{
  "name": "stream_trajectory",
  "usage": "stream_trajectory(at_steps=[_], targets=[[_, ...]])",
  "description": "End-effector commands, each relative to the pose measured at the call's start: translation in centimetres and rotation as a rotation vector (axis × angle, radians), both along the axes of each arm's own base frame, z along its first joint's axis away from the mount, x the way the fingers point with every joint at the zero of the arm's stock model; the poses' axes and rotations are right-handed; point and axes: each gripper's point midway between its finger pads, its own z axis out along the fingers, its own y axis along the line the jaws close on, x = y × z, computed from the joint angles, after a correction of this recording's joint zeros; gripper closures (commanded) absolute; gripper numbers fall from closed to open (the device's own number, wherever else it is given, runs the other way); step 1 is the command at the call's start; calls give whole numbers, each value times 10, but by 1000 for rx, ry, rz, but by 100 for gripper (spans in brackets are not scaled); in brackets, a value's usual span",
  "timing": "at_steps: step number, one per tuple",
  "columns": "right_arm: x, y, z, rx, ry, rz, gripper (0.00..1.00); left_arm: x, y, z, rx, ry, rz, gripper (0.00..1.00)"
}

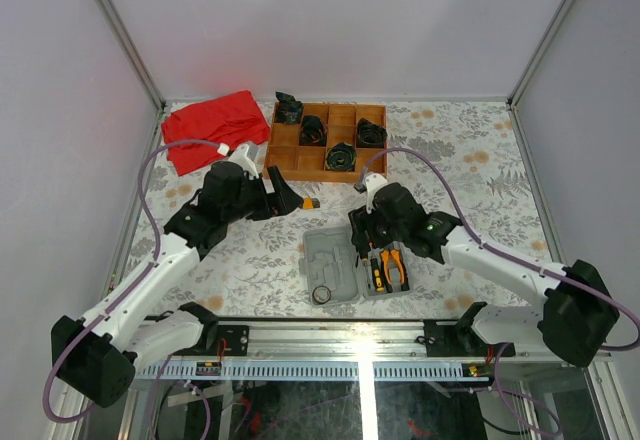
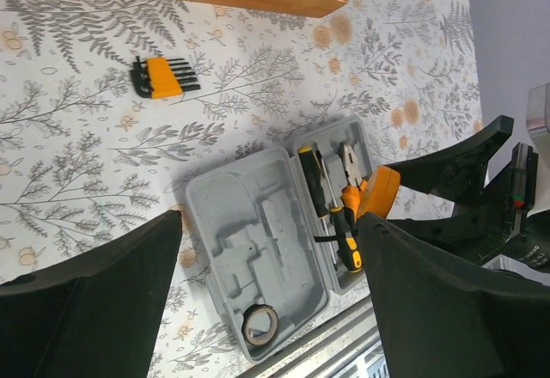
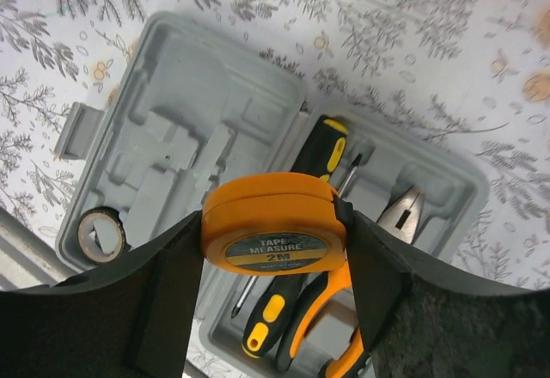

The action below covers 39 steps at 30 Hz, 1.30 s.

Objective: Sort the tools into containers
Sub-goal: Place the engineering item in the storage box.

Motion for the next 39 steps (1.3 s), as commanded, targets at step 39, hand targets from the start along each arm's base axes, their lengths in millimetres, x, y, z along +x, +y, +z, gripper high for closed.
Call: stream_trajectory(at_steps=[39], targets=[[-23,101,-57,-80,438,-305,100,14,42,-35,163,43,102,18]])
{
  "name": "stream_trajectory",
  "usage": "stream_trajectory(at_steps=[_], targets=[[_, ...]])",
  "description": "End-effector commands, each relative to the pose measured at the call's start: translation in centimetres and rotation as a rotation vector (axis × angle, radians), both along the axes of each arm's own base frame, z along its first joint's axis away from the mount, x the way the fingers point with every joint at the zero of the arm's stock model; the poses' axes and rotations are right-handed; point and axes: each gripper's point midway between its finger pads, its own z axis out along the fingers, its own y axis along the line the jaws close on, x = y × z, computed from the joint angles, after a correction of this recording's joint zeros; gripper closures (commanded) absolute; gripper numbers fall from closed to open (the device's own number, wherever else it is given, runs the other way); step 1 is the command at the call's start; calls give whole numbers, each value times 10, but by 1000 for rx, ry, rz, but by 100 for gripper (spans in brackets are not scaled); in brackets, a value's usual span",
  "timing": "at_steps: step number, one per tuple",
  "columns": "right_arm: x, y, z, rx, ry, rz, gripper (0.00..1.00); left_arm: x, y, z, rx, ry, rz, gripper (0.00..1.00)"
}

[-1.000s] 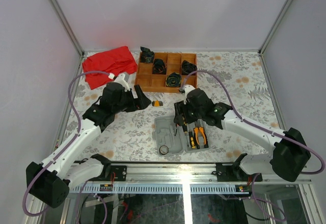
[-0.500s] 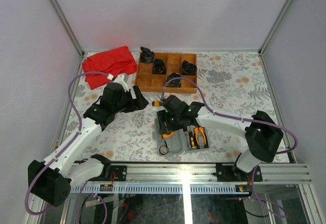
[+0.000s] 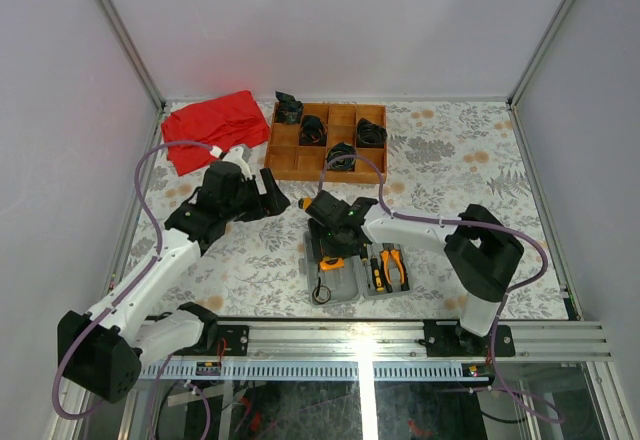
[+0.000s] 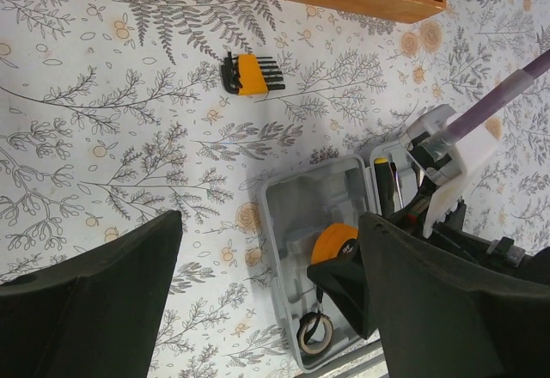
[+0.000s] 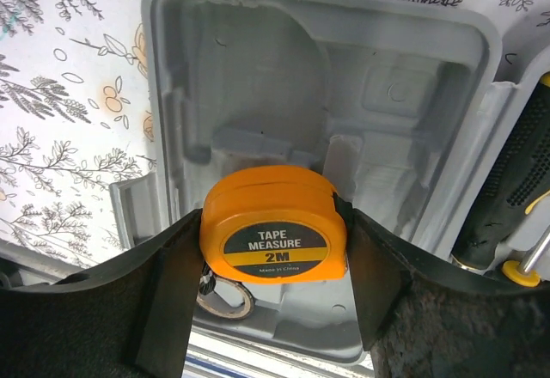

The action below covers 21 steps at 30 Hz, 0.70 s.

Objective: Sort the tools into containers
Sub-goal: Place the engineering item in the storage box.

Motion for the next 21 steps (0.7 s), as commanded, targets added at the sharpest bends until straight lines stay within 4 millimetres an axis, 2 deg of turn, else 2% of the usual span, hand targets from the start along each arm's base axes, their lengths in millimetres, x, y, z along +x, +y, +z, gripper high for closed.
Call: stream_trajectory(at_steps=[1,15,21], targets=[[12,17,12,53,-30,-39,100,2,5,-4,18,-1,4,18],[38,31,17,49,-109,-66,95,2,6,-7,13,12,5,18],[44,29,9,-6,-110,-83,85,1,6,-9,15,20,2,18]])
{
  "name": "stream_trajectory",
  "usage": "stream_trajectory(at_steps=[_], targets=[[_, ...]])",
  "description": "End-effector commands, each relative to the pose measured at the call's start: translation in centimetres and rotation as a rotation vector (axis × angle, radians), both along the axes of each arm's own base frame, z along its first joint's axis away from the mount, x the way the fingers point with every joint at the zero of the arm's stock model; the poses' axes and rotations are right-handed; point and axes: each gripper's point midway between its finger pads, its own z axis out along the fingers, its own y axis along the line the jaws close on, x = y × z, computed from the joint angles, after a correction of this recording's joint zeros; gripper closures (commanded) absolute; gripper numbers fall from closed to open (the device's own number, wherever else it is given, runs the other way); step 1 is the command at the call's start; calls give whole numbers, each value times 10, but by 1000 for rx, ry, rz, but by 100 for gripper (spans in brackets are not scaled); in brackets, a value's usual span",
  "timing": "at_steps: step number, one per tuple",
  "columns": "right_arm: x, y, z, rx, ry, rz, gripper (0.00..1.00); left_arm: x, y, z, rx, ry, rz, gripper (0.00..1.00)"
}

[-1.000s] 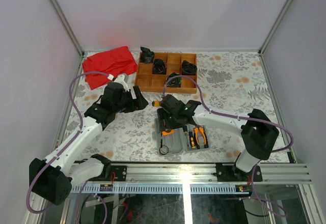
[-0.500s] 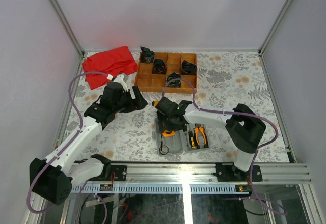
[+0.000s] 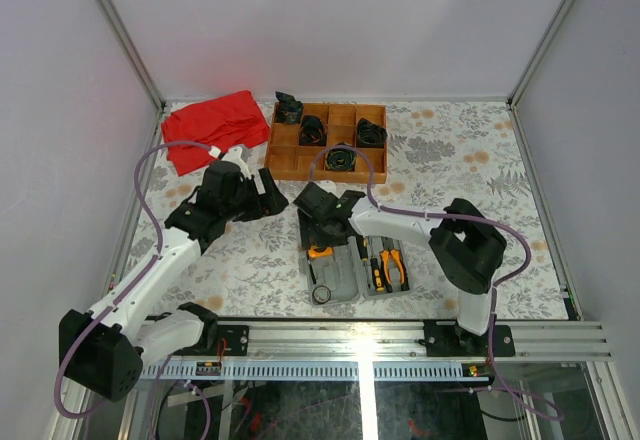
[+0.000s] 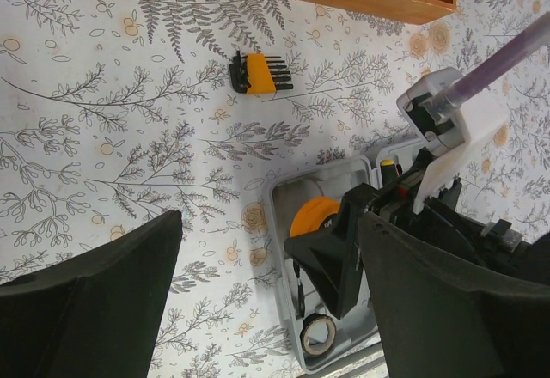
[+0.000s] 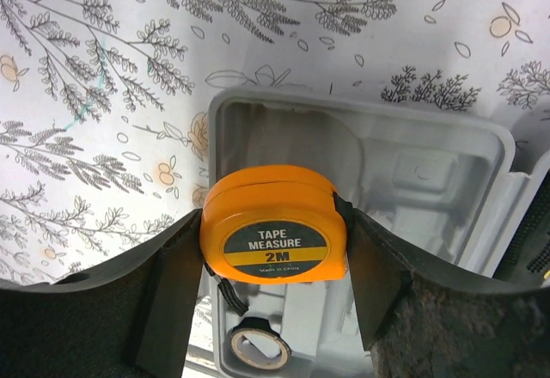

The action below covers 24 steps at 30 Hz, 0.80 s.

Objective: Sort the tools into containers
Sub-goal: Place the engineering item in the storage box.

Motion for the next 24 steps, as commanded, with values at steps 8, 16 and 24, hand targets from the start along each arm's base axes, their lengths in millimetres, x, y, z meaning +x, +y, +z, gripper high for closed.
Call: stream_trajectory(at_steps=[8,16,24], targets=[[18,3,0,-43,-40,-61,65,1,1,-7,6,14,-16,18],[18,5,0,-33,-38,-55,44,0,1,-8,5,17,-14,18],[21,7,9,-16,-59,-52,35,0,1,-10,-3,26,-16,18]])
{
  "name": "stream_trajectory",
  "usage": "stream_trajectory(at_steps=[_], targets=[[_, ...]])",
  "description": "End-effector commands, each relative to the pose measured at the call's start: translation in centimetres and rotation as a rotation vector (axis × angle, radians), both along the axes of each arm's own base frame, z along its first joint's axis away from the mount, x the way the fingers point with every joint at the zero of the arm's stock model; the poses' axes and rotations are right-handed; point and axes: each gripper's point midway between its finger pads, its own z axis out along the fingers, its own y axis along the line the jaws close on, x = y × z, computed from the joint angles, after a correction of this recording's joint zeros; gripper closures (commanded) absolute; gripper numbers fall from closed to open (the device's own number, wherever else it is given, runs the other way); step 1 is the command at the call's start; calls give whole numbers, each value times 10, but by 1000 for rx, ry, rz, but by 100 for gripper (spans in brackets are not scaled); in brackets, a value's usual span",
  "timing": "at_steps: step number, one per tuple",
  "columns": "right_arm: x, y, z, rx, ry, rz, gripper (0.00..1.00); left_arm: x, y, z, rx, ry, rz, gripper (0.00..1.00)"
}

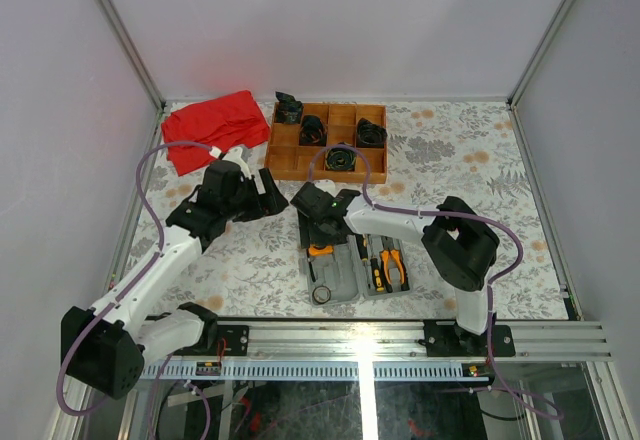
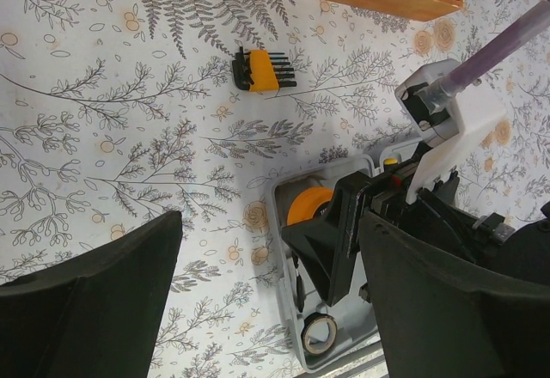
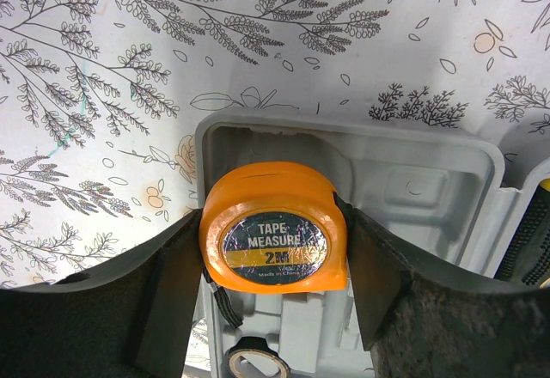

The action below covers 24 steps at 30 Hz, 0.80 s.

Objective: Sort the tools into containers
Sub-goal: Place the engineering item in the storage box.

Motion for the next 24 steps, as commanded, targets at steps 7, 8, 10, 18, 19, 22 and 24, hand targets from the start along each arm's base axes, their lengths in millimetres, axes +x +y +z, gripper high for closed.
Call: stream_trajectory(at_steps=[7,8,10,18,19,22,24], targets=[[18,1,15,11,-45,-28,33,0,1,-7,1,11,-8,18],[19,1,14,9,-45,-30,33,0,2,-7,2,13,-8,18],[22,-1,13,5,-45,-36,33,0,1,-7,0,14,-10,18],[23,-3,8,2,-32,-27,27,0,0,-9,-5,23,-12,18],[22,-1,7,6,-24,-22,26,0,0,-10,-4,24,-11,18],[18,1,3,12,-2,-12,25,0,1,-10,-4,25,-9,18],[15,1,1,12,12,-7,25,0,1,-10,-6,25,-11,18]])
